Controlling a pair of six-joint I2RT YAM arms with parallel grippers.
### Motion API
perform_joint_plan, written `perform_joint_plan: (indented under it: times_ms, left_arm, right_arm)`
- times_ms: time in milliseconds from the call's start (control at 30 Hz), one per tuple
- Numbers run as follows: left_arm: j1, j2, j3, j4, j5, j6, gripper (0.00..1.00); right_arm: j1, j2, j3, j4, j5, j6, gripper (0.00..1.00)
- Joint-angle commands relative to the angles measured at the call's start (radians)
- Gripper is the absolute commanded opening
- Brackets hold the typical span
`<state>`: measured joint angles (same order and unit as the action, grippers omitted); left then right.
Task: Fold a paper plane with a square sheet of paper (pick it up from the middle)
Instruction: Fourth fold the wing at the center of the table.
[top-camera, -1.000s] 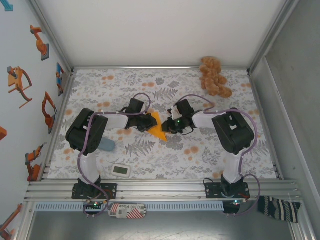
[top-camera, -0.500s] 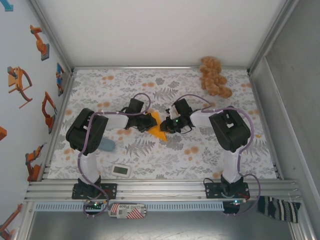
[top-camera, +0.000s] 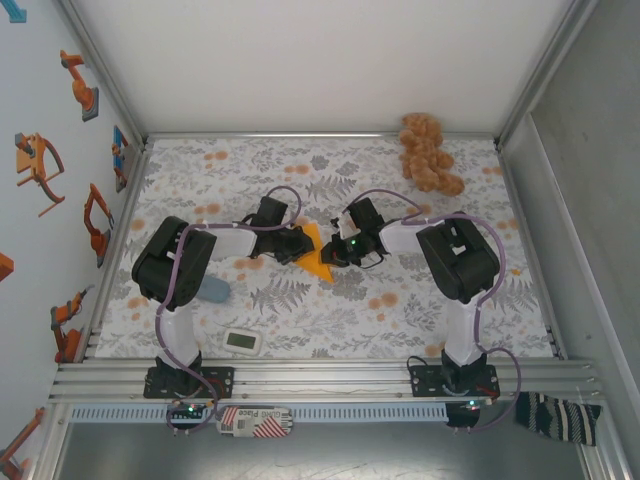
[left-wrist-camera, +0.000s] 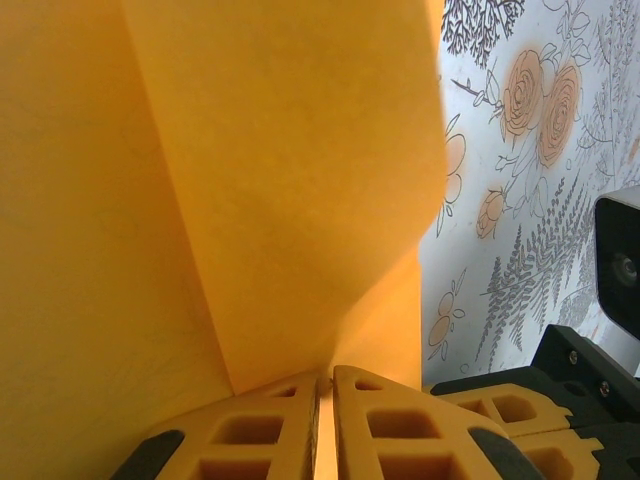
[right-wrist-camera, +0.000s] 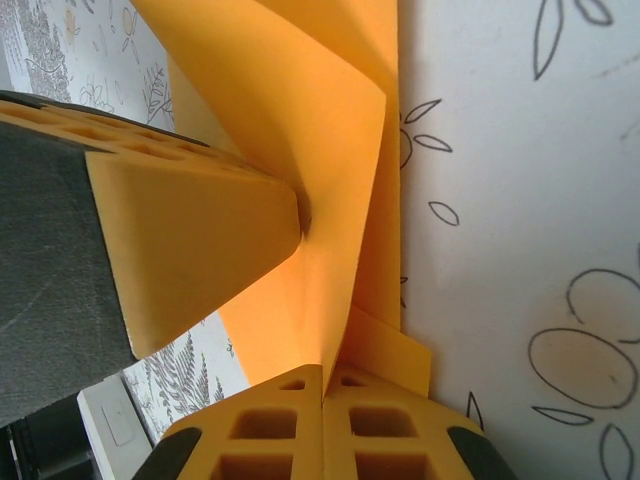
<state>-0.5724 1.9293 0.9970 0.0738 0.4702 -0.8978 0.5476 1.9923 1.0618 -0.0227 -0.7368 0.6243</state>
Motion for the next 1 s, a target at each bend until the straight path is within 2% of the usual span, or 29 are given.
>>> perform_joint_plan:
  times_ms: [0, 200, 500, 633, 733, 967]
  left_arm:
    - [0.001, 0.044, -0.002, -0.130, -0.065, 0.018, 0.16]
    - [0.002, 0.053, 0.034, -0.176, -0.075, 0.036, 0.16]
    - [0.002, 0.087, 0.018, -0.189, -0.080, 0.019, 0.16]
    - [0.002, 0.091, 0.025, -0.196, -0.079, 0.023, 0.16]
    - [0.002, 0.094, 0.028, -0.200, -0.077, 0.022, 0.16]
    - [0.002, 0.093, 0.028, -0.204, -0.076, 0.020, 0.16]
  right_arm:
    - [0.006, 0.020, -0.003, 0.008, -0.009, -0.016, 0.05]
    - [-0.004, 0.015, -0.026, 0.027, -0.016, 0.001, 0.06]
    - [-0.038, -0.178, -0.121, 0.035, 0.024, 0.029, 0.24]
    - [-0.040, -0.233, -0.148, 0.009, 0.064, 0.017, 0.24]
    - [-0.032, -0.238, -0.142, 0.007, 0.053, 0.011, 0.19]
    - [0.033, -0.172, -0.071, -0.050, 0.075, -0.022, 0.12]
